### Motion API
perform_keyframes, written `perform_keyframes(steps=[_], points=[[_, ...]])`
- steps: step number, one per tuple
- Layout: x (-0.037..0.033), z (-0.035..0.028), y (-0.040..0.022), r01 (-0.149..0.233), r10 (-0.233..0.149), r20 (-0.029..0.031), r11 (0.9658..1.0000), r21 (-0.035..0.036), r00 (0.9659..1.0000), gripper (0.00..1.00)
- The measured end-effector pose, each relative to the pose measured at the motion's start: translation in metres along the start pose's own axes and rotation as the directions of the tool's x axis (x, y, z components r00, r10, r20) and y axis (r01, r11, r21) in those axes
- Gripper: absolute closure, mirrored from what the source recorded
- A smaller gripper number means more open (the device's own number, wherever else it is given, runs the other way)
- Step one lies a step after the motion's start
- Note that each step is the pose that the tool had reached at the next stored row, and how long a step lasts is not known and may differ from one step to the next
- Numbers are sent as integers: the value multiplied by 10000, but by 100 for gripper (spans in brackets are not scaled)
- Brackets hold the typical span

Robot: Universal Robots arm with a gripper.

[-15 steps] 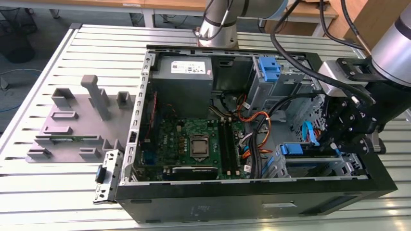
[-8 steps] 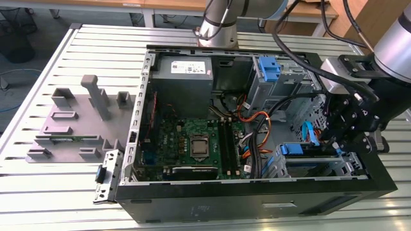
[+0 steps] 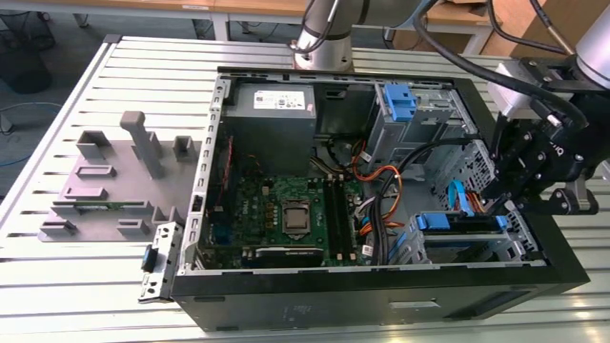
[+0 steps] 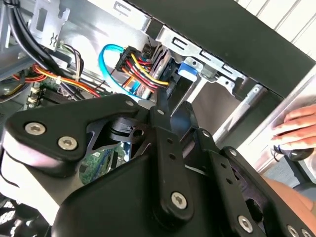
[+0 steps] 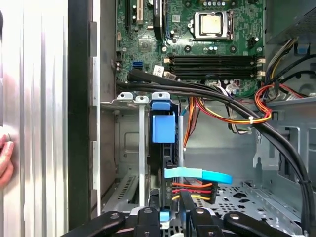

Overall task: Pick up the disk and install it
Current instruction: 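Insert the second disk wire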

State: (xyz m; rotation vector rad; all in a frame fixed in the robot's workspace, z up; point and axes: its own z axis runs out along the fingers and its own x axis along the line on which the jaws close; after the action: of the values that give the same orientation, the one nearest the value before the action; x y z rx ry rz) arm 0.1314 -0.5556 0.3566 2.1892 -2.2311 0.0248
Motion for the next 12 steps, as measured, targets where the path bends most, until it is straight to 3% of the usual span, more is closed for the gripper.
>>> perform_keyframes(steps=[1,2,5,6,9,12], points=[[0,-9,0,-1,1,12,10000,1,10000,70],[1,-9,0,0,0,148,10000,-1,9999,70],[3,-11,0,0,0,633,10000,-9,9980,70],[3,-11,0,0,0,671,10000,-10,9977,70],[4,-22,0,0,1,672,10000,-11,9977,70],[5,-76,0,0,1,672,10000,-10,9977,70]])
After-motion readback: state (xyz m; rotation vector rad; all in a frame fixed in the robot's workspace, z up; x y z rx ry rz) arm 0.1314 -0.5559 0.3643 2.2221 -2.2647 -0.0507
